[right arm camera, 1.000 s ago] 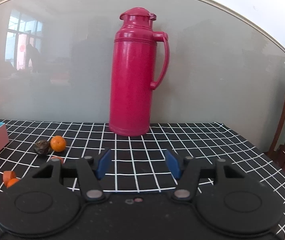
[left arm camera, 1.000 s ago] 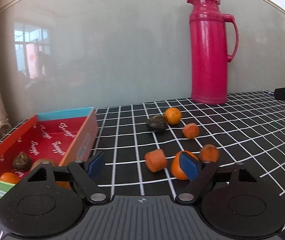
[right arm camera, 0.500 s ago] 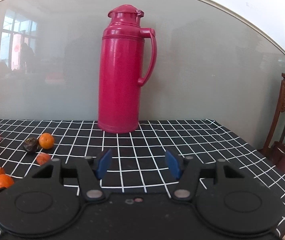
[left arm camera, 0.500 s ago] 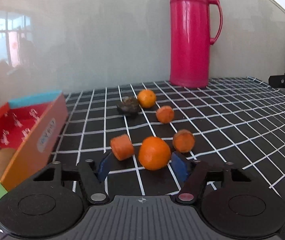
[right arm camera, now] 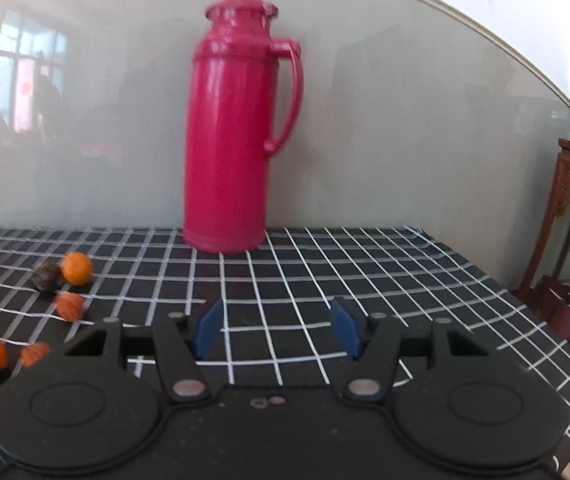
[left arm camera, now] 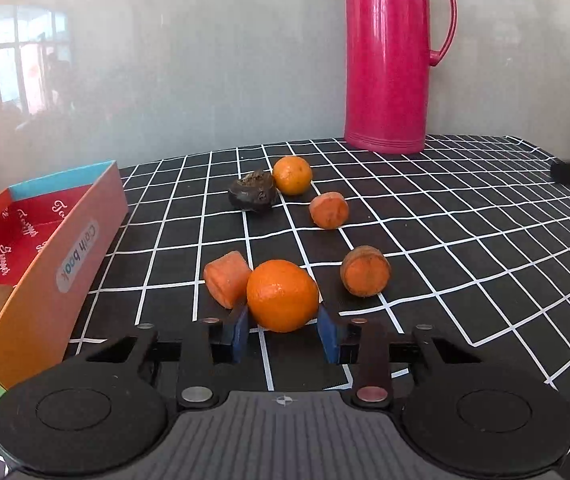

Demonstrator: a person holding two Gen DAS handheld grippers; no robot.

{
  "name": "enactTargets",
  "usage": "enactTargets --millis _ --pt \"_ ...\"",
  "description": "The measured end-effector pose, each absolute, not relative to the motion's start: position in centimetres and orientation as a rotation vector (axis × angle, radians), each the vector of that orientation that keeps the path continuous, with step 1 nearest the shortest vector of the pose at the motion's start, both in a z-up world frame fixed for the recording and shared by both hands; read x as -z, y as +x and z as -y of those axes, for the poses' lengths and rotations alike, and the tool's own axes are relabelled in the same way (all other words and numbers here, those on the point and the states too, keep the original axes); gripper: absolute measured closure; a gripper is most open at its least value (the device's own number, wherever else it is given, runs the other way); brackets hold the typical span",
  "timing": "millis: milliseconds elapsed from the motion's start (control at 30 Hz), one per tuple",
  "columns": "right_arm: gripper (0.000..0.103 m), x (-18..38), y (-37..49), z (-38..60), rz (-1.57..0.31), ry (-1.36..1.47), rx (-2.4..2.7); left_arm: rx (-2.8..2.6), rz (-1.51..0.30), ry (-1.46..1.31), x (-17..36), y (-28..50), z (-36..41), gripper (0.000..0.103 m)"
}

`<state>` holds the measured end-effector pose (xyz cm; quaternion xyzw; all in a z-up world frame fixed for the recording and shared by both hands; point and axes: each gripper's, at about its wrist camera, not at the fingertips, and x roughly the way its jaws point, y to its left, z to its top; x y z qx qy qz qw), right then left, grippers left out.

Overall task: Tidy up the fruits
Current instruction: 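Close the left tool on the large mandarin and lift it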

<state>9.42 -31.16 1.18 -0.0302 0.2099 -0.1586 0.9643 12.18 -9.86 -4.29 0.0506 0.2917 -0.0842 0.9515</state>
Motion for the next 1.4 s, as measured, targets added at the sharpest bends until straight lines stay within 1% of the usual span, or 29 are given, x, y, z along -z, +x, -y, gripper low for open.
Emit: enactTargets --millis 100,267,333,833,1233,1400 --pt "0.045 -0.8 10.0 31.5 -0.448 -0.019 0.328 0.179 -0.584 0.09 4.2 12.1 9.8 0.067" --pt "0.044 -0.7 10.0 30.8 -0.447 -0.042 0.31 0.193 -0.549 0.099 3.7 11.6 9.8 0.067" --pt "0.044 -0.7 10.0 30.7 -0.45 -0.04 0.309 0.201 -0.543 0.101 3.5 11.5 9.8 0.069" --pt "0.044 -0.7 10.3 29.3 -0.451 -0.06 0.283 0.217 -0.535 0.1 3.3 11.1 9.2 0.07" --pt "0.044 -0.6 10.2 30.0 -0.457 -0.063 0.293 0.215 -0.538 0.09 3.7 12.1 9.8 0.069" --pt "0.044 -0.4 10.3 30.1 -0.458 -0.063 0.289 0.216 -0.541 0.1 3.8 12.8 10.1 0.068"
